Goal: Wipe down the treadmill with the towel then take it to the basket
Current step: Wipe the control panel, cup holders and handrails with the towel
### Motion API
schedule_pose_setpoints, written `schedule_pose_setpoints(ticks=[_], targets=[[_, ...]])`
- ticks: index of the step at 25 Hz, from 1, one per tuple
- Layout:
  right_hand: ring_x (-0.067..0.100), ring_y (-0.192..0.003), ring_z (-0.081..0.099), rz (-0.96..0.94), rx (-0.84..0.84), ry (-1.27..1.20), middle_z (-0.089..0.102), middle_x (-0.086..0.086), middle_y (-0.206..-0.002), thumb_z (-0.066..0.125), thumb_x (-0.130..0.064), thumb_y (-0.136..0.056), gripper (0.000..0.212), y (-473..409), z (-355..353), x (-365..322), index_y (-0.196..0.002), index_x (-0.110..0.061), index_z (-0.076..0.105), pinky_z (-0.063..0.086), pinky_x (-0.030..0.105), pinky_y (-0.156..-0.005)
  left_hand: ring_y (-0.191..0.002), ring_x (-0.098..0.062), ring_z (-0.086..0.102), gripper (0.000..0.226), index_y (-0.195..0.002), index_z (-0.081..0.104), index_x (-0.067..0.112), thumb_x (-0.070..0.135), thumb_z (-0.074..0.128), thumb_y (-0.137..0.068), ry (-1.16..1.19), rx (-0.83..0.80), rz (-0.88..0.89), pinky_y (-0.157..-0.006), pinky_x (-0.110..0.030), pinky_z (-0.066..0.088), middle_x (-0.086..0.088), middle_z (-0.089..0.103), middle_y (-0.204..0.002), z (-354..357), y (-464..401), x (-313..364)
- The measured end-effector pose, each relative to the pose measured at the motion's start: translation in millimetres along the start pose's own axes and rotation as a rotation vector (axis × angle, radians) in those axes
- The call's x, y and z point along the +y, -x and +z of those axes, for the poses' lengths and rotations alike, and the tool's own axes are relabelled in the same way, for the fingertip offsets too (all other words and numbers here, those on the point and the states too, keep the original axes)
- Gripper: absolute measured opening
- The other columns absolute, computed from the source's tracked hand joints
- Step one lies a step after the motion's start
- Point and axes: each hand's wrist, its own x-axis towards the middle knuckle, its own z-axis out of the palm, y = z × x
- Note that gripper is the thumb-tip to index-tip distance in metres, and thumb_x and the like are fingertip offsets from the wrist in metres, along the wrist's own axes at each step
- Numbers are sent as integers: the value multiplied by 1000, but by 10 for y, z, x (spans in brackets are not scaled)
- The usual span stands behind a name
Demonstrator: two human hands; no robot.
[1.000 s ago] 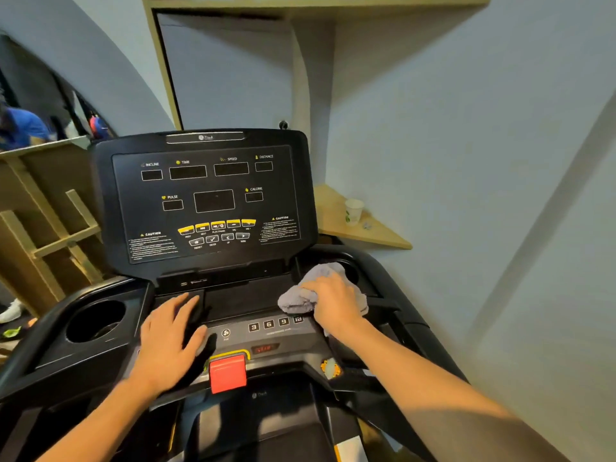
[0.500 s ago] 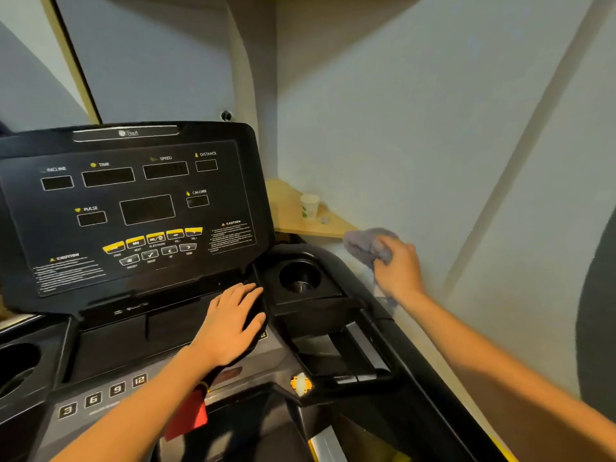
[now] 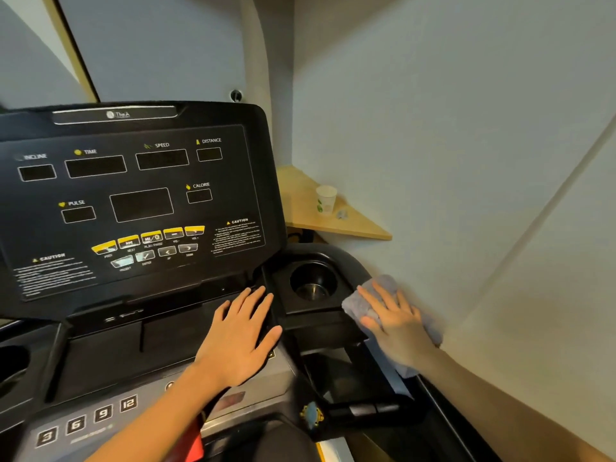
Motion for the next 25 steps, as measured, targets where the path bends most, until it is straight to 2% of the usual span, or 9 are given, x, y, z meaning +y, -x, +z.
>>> schedule_pose_setpoints(ticks=[3,4,6,8,12,16,20,23,25], targets=[[30,-151,21,14,-77,-107,17,-15,-163,22,-61,-99,49,-273,12,84,-148,-59,21,25,59,-116,-154,-16,7,73,-160,11,28,67,14,-98,-28,-9,-17,-122,-43,13,7,8,-167,30,-11,0],[29,-150,20,36,-107,-137,19,-15,-163,24,-59,-100,48,-415,-13,82,-148,-56,27,23,57,-117,-154,-16,8,73,-160,10,29,67,15,-98,-33,-13,-22,-122,-43,13,7,8,-167,31,-14,1],[27,-149,26,69,-123,-242,30,-9,-160,35,-47,-104,45,-687,-82,25,-147,-39,41,24,52,-118,-154,-15,7,73,-160,8,30,67,15,-98,-51,-20,-28,-123,-42,12,8,5,-167,19,-11,15],[26,-144,36,76,-67,-300,41,0,-156,42,-39,-104,46,-898,-147,-90,-147,-23,47,28,44,-119,-154,-14,5,73,-160,6,31,68,13,-98,-69,-26,-36,-123,-40,10,10,2,-167,-2,-2,33],[30,-133,49,145,22,-211,51,3,-148,35,-43,-105,44,-1386,-110,-314,-142,-27,52,38,48,-110,-154,-12,3,75,-160,4,33,71,9,-94,-66,-26,-48,-122,-37,8,13,-2,-167,-39,9,74],[35,-124,53,91,20,-156,55,9,-137,31,-42,-105,41,-1797,-99,-603,-139,-29,50,41,53,-102,-153,-10,4,73,-159,6,36,71,14,-96,-43,-17,-63,-123,-38,9,16,-1,-166,-37,0,59],[35,-107,59,-38,63,-65,58,9,-113,47,-34,-100,26,-1981,-83,-983,-124,-27,54,43,49,-92,-153,-9,2,72,-159,6,36,70,17,-96,-60,-15,-53,-124,-38,9,17,-2,-166,-28,-4,50],[31,-113,57,-156,106,-104,63,6,-112,55,-15,-91,33,-1899,70,-1312,-124,-20,60,37,48,-102,-153,-8,1,72,-159,5,37,70,17,-96,-75,-17,-56,-122,-36,7,17,-2,-166,-34,-13,52],[29,-123,53,-182,128,-90,65,8,-117,57,-11,-89,30,-1818,150,-1435,-117,-14,66,30,50,-112,-153,-9,1,72,-159,5,37,70,17,-96,-81,-21,-57,-122,-35,6,16,-1,-166,-34,-15,49]])
